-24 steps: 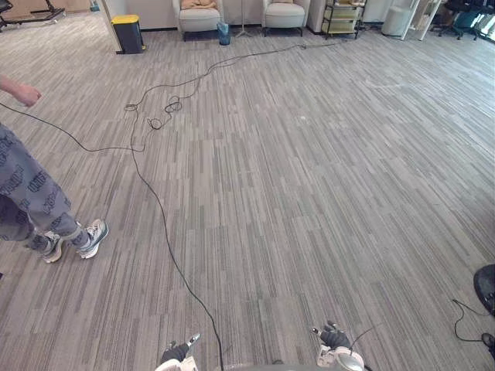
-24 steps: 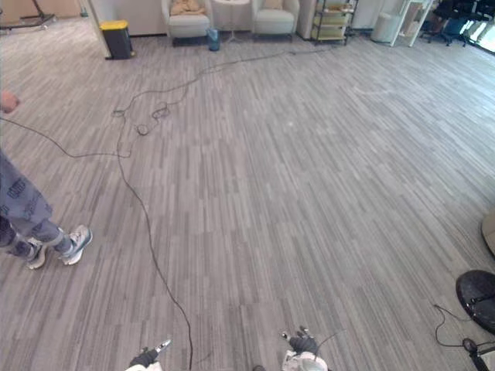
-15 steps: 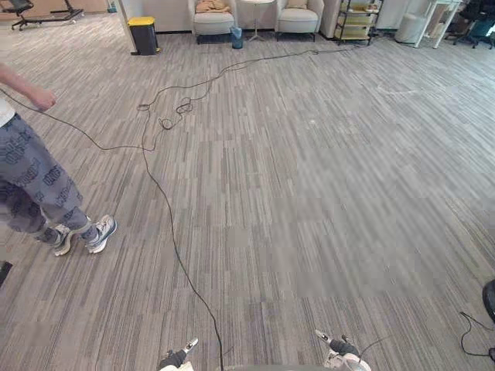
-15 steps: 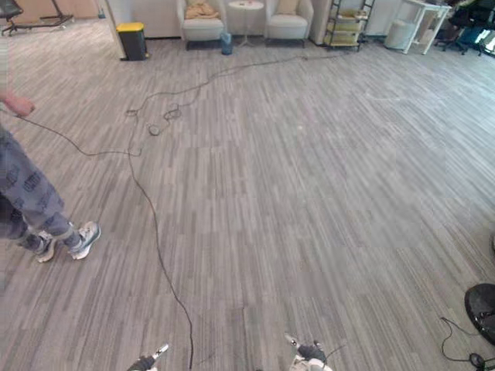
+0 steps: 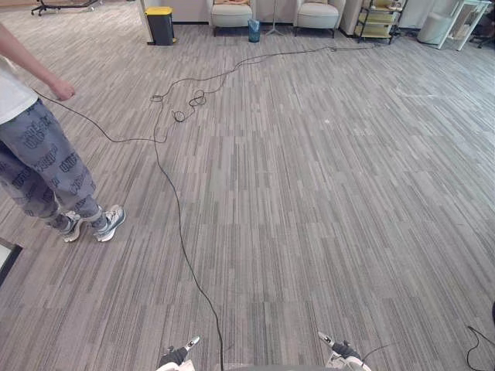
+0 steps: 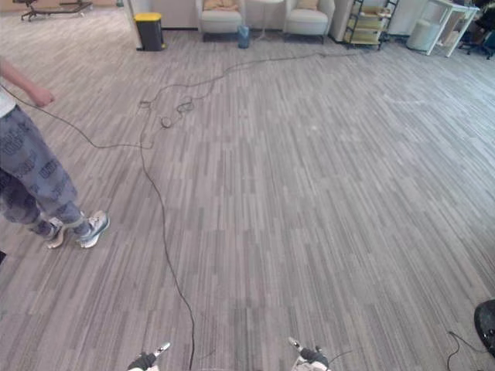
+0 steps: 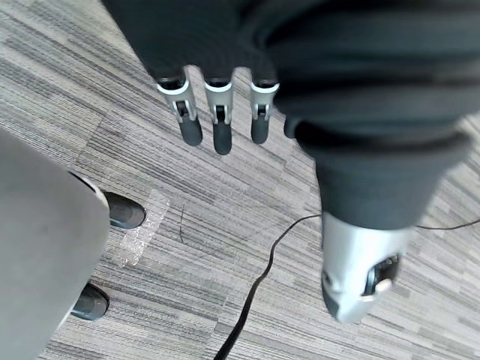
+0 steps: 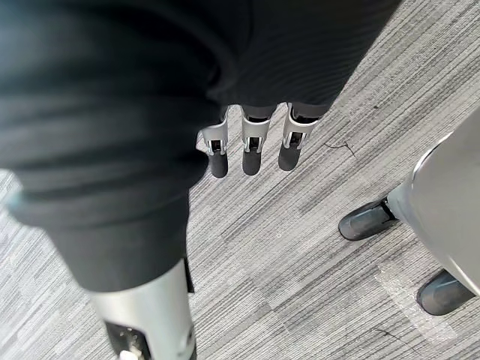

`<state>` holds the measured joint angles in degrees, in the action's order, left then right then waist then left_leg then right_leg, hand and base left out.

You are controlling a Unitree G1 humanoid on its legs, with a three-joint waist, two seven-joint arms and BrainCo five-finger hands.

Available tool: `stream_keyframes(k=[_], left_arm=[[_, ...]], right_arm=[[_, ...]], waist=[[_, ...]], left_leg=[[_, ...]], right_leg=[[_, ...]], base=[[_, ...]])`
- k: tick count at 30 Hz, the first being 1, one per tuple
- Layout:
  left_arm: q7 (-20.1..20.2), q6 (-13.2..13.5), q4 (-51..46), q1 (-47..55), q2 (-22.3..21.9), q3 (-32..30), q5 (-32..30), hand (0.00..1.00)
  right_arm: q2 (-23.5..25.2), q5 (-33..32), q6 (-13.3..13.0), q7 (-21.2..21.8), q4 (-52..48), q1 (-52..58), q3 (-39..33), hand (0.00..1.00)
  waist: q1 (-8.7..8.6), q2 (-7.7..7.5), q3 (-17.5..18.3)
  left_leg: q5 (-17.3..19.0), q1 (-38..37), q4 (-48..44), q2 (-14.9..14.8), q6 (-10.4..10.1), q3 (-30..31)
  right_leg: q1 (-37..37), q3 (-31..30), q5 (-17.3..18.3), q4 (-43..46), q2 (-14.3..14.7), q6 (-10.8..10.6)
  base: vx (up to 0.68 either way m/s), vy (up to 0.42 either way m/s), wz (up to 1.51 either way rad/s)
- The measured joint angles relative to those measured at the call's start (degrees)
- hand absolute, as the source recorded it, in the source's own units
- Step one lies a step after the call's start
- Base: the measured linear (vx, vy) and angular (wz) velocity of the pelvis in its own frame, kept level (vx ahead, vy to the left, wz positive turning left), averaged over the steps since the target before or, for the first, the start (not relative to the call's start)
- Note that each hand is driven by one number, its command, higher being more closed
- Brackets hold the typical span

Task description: Pick up cushions and gather them together orderly.

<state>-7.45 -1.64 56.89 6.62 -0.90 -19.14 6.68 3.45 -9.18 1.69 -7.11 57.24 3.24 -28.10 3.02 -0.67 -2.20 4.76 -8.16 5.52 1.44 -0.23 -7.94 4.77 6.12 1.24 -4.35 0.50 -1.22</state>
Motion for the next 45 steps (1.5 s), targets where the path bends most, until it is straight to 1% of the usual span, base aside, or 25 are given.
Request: stream_keyframes(k=[9, 14, 16, 17, 18, 20, 21, 22, 23, 25, 26, 29, 30, 31, 32, 33, 34, 35, 36, 37, 38, 40, 42, 44, 45], left_arm=[[0.67, -0.03, -0.01, -0.22, 0.09, -0.02, 0.02, 0.00], [1.45, -0.04, -0.18, -0.94, 0.20, -0.12, 0.05, 0.00], [1.47, -0.07, -0.71, -1.50, 0.32, -0.23, 0.06, 0.00], [1.51, -0.13, -1.60, -1.43, 0.24, -0.21, 0.05, 0.00], [1.53, -0.14, -2.12, -1.45, 0.30, -0.20, 0.05, 0.00], [1.55, -0.08, -3.28, -1.60, 0.47, -0.34, 0.10, 0.00], [1.56, -0.03, -4.22, -1.42, -0.21, -1.58, 0.15, 0.00], [1.58, -0.04, -4.40, -1.48, -0.27, -1.86, 0.18, 0.00], [1.60, -0.01, -4.78, -1.92, 0.06, -1.86, 0.31, 0.00], [1.93, 0.04, -4.61, -1.98, 0.12, -1.37, 0.37, 0.00], [2.04, 0.13, -4.61, -1.96, 0.14, -1.25, 0.36, 0.00], [2.03, 0.78, -5.65, -1.83, 0.00, -0.32, 0.32, 0.00], [2.02, 0.82, -5.66, -1.76, 0.02, -0.03, 0.40, 0.00], [2.09, 0.86, -5.75, -1.51, 0.44, -0.10, 0.66, 0.00], [2.01, 0.79, -5.64, -1.52, 0.91, -0.18, 0.68, 0.00], [2.01, 0.71, -5.47, -1.48, 1.12, -0.17, 0.67, 0.00], [2.00, 0.64, -4.99, -1.56, 1.61, -0.07, 0.67, 0.00], [2.01, 0.65, -4.79, -1.68, 1.86, 0.07, 0.67, 0.00], [1.94, 0.42, -3.74, -2.11, 2.49, 1.01, 0.67, 0.00], [1.93, -0.09, -3.03, -2.73, 2.79, 1.95, 0.64, 0.00], [1.92, -0.33, -2.44, -3.08, 2.92, 3.13, 0.58, 0.00], [1.80, -0.78, -2.09, -4.38, 2.62, 3.34, 0.57, 0.00], [1.54, -1.08, -2.03, -6.45, 2.29, 3.24, 0.62, 0.00], [1.49, -0.98, -1.37, -8.07, 0.74, 2.18, 0.79, 0.00], [1.42, -0.93, -1.34, -8.26, 0.27, 2.04, 0.74, 0.00]], right_arm=[[0.00, -0.51, -0.02, 0.67, -0.12, -0.11, -1.21, 0.00], [0.33, -1.01, -0.08, 0.92, -0.17, -0.86, -1.22, 0.00], [0.43, -2.11, -0.23, 0.93, -0.50, -1.20, -1.15, 0.00], [0.56, -2.26, -0.20, 0.91, -1.58, -0.94, -1.07, 0.00], [0.69, -2.29, -0.19, 0.92, -1.76, -0.92, -0.93, 0.00], [0.86, -2.51, -0.19, 0.91, -1.90, -0.83, -0.53, 0.00], [0.19, -3.02, -0.19, 0.90, -2.10, -0.68, 1.26, 0.00], [-0.02, -3.25, -0.19, 0.90, -2.14, -0.74, 1.92, 0.00], [-0.31, -3.34, -0.19, 0.86, -2.18, -0.84, 3.45, 0.00], [-0.26, -4.14, -0.12, 0.87, -2.17, -1.15, 3.86, 0.00], [-0.22, -4.43, -0.08, 0.86, -2.17, -1.19, 3.87, 0.00], [-0.21, -4.37, 0.00, 0.80, -2.18, -1.90, 4.18, 0.00], [-0.05, -4.35, 0.07, 0.81, -2.17, -2.06, 4.50, 0.00], [0.44, -4.30, 0.15, 0.85, -2.15, -2.07, 4.79, 0.00], [0.51, -4.22, 0.45, 1.25, -1.98, -1.73, 5.67, 0.00], [0.50, -4.22, 0.48, 1.54, -2.11, -1.73, 6.04, 0.00], [0.49, -4.20, 0.48, 1.65, -2.22, -1.59, 6.15, 0.00], [0.48, -4.20, 0.47, 1.81, -2.28, -1.53, 6.15, 0.00], [0.45, -4.17, 0.41, 2.14, -2.37, -1.33, 6.17, 0.00], [0.42, -4.16, 0.32, 2.36, -2.49, -0.91, 6.37, 0.00], [0.39, -3.93, 0.12, 2.62, -2.42, -0.31, 6.46, 0.00], [0.39, -2.04, -0.23, 2.67, -4.42, -0.02, 6.45, 0.00], [0.41, -1.97, -0.67, 2.80, -5.11, -0.17, 6.31, 0.00], [-0.17, -1.99, -1.13, 3.03, -5.77, -0.96, 5.27, 0.00], [-0.48, -2.01, -1.16, 3.02, -5.65, -0.98, 5.13, 0.00]], waist=[[-0.05, 0.03, -0.49], [-0.14, 0.10, -1.78], [-0.13, -0.02, -3.22], [-0.06, 0.05, -3.74], [-0.04, -0.15, -3.83], [-0.03, -0.77, -4.29], [-0.03, -0.19, -4.54], [0.01, -0.28, -4.70], [0.18, -0.36, -4.74], [0.19, -0.65, -4.93], [0.24, -0.83, -5.03], [0.60, -0.63, -4.92], [0.76, -0.54, -4.66], [1.13, -1.36, -3.58], [1.27, -2.72, -2.47], [1.28, -3.08, -2.04], [1.39, -3.62, -1.73], [1.55, -3.85, -1.81], [1.58, -4.03, -2.00], [1.39, -3.89, -2.29], [0.77, -3.12, -3.17], [0.13, -2.66, -3.63], [-0.35, -2.49, -3.78], [-1.96, -1.94, -4.12], [-2.33, -1.69, -4.27]], left_leg=[[0.03, 0.63, -0.02, 0.08, -0.01, 0.40], [1.21, 2.35, -2.35, -0.37, -0.76, 0.50], [4.42, 4.60, -8.43, -0.87, -1.18, 0.01], [7.79, 7.53, -16.20, -1.79, -1.76, -1.57], [8.88, 9.62, -20.91, -2.28, -2.37, -2.48], [9.13, 14.21, -31.23, -2.96, -2.21, -4.20], [8.75, 19.12, -42.80, -4.82, -2.15, -4.86], [8.10, 21.17, -47.11, -5.73, -2.09, -5.29], [8.62, 23.88, -52.05, -7.31, -0.66, -6.74], [11.63, 26.24, -47.56, -8.66, -0.42, -9.06], [11.55, 26.61, -44.20, -8.62, -0.33, -9.58], [6.02, 29.32, -28.25, -7.68, -2.03, -9.87], [2.24, 29.85, -26.60, -7.67, -1.96, -8.69], [1.43, 30.11, -28.20, -6.64, -0.33, -8.90], [4.72, 30.10, -30.08, -6.16, 0.49, -10.41], [6.00, 29.92, -31.16, -5.85, 1.06, -10.77], [8.75, 28.27, -32.69, -5.64, 2.31, -12.20], [9.62, 26.89, -32.70, -5.39, 2.64, -12.69], [10.94, 23.12, -31.95, -4.72, 3.53, -13.46], [11.84, 20.18, -31.08, -4.28, 3.73, -13.46], [13.14, 15.32, -29.07, -3.80, 3.68, -13.43], [14.53, 6.71, -23.42, -3.16, 2.98, -14.84], [14.97, 1.59, -19.06, -3.02, 2.14, -15.21], [15.33, -4.49, -14.28, -2.98, 1.35, -15.02], [15.32, -5.68, -13.25, -2.97, 1.34, -14.84]], right_leg=[[-0.48, 0.59, 0.70, 0.27, -0.14, 0.38], [-2.72, 1.16, 2.73, 3.59, -0.19, 0.93], [-2.98, 1.46, 4.68, 6.42, -0.41, 1.25], [-3.41, 1.91, 6.65, 8.88, -0.57, 1.51], [-3.86, 2.15, 7.51, 10.04, -0.79, 1.79], [-4.06, 2.47, 8.86, 11.40, -1.63, 1.98], [-3.39, 2.89, 10.91, 12.38, -1.57, 2.68], [-2.73, 2.98, 11.41, 12.52, -1.59, 2.90], [-1.79, 3.11, 12.33, 12.75, -1.96, 2.92], [-0.12, 3.19, 12.88, 12.68, -3.99, 2.20], [0.56, 3.17, 12.87, 12.01, -4.84, 1.83], [2.96, 2.71, 14.02, 8.85, -7.65, 0.30], [3.70, 2.37, 14.99, 7.99, -7.99, -0.04], [3.99, 1.27, 16.20, 8.37, -9.49, 0.21], [2.99, -0.26, 15.70, 11.00, -10.75, 0.38], [1.93, -1.05, 14.68, 13.57, -11.61, -1.47], [-0.36, -2.91, 13.98, 21.46, -12.77, -3.18], [-2.07, -3.80, 13.53, 26.54, -13.28, -4.09], [-6.96, -5.77, 10.39, 39.89, -13.95, -7.27], [-9.40, -6.66, 8.11, 48.33, -13.75, -8.12], [-12.40, -6.57, 7.06, 58.50, -13.42, -8.10], [-20.11, -3.82, 8.94, 68.90, -12.07, -5.51], [-26.40, 1.00, 11.25, 66.94, -10.28, -3.91], [-30.76, 10.40, 12.04, 52.58, -8.35, -1.18], [-31.15, 12.28, 11.44, 47.84, -7.66, -0.35]], base=[[0.00, -0.007, 0.02], [0.03, -0.022, 0.06], [0.05, -0.049, 0.13], [0.04, -0.053, 0.22], [0.06, -0.055, 0.24], [0.04, -0.040, 0.15], [0.07, -0.011, 0.14], [0.16, 0.052, 0.11], [0.19, 0.082, 0.06], [0.28, 0.120, 0.05], [0.34, 0.162, 0.03], [0.35, 0.239, -0.10], [0.43, 0.343, -0.27], [0.48, 0.330, -0.37], [0.54, 0.328, -0.38], [0.55, 0.330, -0.32], [0.54, 0.343, -0.24], [0.54, 0.313, -0.34], [0.43, 0.225, -0.30], [0.50, 0.233, -0.28], [0.46, 0.177, -0.20], [0.51, 0.167, -0.35], [0.42, 0.109, -0.18], [0.47, 0.065, 0.14], [0.57, 0.045, 0.31]])
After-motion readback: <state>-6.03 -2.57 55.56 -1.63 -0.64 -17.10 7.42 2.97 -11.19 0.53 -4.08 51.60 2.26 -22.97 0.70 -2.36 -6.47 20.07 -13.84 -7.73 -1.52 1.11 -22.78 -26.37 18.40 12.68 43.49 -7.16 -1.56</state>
